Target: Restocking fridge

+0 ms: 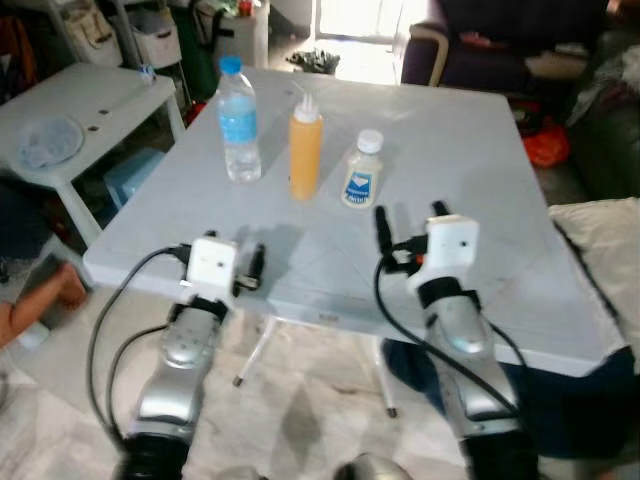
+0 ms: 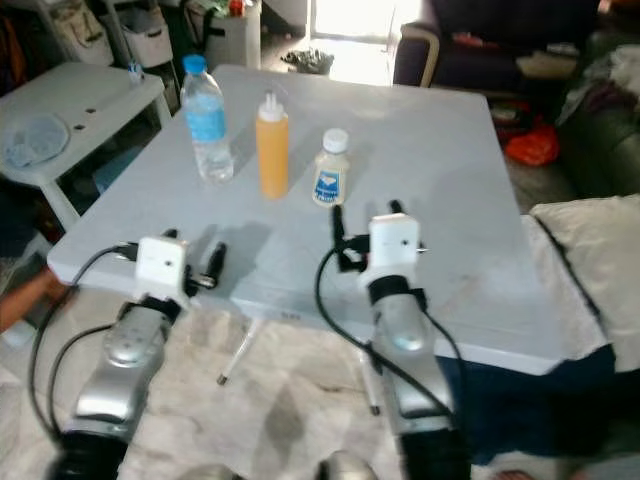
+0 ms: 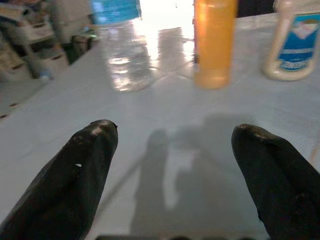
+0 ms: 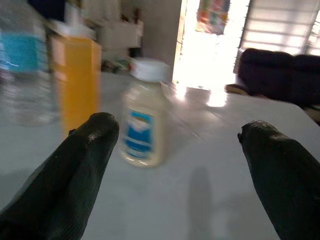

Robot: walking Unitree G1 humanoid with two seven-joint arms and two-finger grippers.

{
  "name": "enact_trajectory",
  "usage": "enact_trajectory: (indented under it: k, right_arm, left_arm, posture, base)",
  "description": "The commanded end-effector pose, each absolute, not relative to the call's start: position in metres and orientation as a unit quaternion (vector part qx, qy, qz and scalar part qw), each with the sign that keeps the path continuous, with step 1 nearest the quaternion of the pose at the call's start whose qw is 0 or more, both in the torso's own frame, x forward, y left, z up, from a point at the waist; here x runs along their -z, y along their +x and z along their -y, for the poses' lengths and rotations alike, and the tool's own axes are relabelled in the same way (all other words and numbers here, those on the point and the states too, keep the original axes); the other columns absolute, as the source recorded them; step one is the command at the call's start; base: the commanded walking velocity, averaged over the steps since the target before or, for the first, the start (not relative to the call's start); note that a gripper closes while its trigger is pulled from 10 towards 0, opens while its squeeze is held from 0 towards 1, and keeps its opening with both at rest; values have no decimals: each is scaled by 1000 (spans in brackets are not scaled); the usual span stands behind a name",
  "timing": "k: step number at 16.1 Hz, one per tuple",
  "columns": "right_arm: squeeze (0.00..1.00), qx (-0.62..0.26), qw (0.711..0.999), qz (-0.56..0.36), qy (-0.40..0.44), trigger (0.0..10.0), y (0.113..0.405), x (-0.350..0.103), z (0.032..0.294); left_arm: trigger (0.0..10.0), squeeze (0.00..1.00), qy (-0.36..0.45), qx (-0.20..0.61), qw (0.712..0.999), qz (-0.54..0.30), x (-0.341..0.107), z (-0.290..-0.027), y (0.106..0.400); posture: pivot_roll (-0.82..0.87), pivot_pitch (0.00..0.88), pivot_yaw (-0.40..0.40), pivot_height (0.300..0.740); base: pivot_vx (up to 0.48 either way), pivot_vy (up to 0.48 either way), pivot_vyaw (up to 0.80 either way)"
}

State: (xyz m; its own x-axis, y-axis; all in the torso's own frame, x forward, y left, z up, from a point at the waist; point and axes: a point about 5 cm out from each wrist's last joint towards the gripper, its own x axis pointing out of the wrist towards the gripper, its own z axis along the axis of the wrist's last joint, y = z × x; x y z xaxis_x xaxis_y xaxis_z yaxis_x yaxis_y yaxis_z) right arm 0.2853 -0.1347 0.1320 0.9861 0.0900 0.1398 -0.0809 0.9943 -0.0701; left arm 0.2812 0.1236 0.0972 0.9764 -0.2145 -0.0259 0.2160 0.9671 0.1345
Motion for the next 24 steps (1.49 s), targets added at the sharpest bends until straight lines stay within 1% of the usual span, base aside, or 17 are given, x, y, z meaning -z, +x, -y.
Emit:
enact_trajectory:
  k: [1,3,10,16,19,21,24]
  right_arm:
    - [0,-31,996,75,-28,10000,289,-135,136]
    - [0,-22,997,67,-21,10000,289,-134,136]
    - [0,-21,997,68,-20,10000,289,-133,132]
    - [0,-22,997,71,-21,10000,290,-134,132]
    - [0,-22,997,73,-21,10000,291,-135,132]
    - [0,-27,995,86,-38,10000,288,-138,134]
    - [0,-28,994,84,-65,10000,272,-135,147]
  left_arm:
    - [10000,0,71,119,990,7,-103,-123,280]
    - [10000,0,70,121,990,7,-103,-124,279]
    - [10000,0,68,131,989,5,-104,-124,278]
    - [10000,0,67,132,989,7,-105,-125,278]
    - [10000,0,66,131,989,9,-107,-126,278]
    - [10000,0,63,117,991,21,-112,-134,275]
    - [10000,0,63,92,993,31,-121,-152,261]
  posture:
    - [31,58,-25,740]
    - [35,61,-25,740]
    - [37,68,-18,740]
    - [40,67,-18,740]
    - [40,65,-18,740]
    - [33,61,-13,740]
    - [22,56,-4,740]
  base:
    - [0,0,0]
    - [0,0,0]
    - [0,0,-766]
    - [0,0,0]
    - [264,0,0]
    - [309,0,0]
    - [328,0,0]
